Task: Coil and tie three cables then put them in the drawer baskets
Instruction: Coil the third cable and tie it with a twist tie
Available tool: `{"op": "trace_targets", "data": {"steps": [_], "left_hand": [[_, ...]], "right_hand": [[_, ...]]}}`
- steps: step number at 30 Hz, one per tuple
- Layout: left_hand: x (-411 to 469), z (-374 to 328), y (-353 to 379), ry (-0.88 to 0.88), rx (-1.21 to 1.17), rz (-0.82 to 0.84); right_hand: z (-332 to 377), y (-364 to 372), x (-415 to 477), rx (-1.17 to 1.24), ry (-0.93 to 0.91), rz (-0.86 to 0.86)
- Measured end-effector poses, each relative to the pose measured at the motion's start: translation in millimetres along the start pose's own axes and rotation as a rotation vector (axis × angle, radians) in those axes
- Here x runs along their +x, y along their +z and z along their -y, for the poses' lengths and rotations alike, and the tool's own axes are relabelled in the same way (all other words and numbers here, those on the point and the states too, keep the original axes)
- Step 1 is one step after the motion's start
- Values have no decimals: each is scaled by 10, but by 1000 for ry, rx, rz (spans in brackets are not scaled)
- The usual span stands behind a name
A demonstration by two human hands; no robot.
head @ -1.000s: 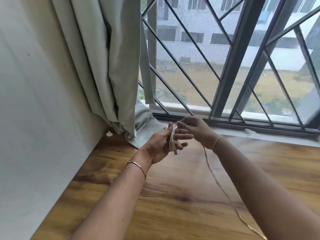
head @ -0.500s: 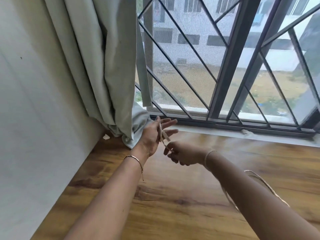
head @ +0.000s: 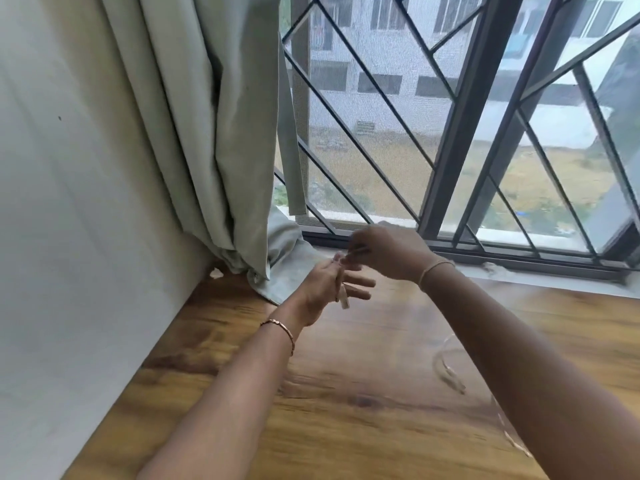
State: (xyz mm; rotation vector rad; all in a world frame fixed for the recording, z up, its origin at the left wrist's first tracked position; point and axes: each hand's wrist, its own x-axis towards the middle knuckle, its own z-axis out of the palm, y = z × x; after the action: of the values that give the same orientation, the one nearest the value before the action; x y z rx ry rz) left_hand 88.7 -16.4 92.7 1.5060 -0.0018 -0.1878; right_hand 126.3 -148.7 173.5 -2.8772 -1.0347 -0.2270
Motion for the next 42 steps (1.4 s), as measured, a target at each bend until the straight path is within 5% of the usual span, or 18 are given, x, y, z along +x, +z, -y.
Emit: {"op": "trace_targets", "data": {"steps": [10, 21, 32, 38, 42], "left_hand": [[-94, -79, -28, -46, -166, 52], [-153, -26, -49, -45, -672, 153], [-73, 117, -156, 1, -530, -91], [10, 170, -146, -47, -375, -119], [2, 123, -113, -85, -239, -92]], "right_hand": [[-330, 438, 70, 557, 131, -132], [-104, 817, -197, 1291, 275, -9], [106, 907, -417, 1057, 165, 517], [118, 599, -368, 558, 33, 665], [115, 424, -309, 435, -54, 566]]}}
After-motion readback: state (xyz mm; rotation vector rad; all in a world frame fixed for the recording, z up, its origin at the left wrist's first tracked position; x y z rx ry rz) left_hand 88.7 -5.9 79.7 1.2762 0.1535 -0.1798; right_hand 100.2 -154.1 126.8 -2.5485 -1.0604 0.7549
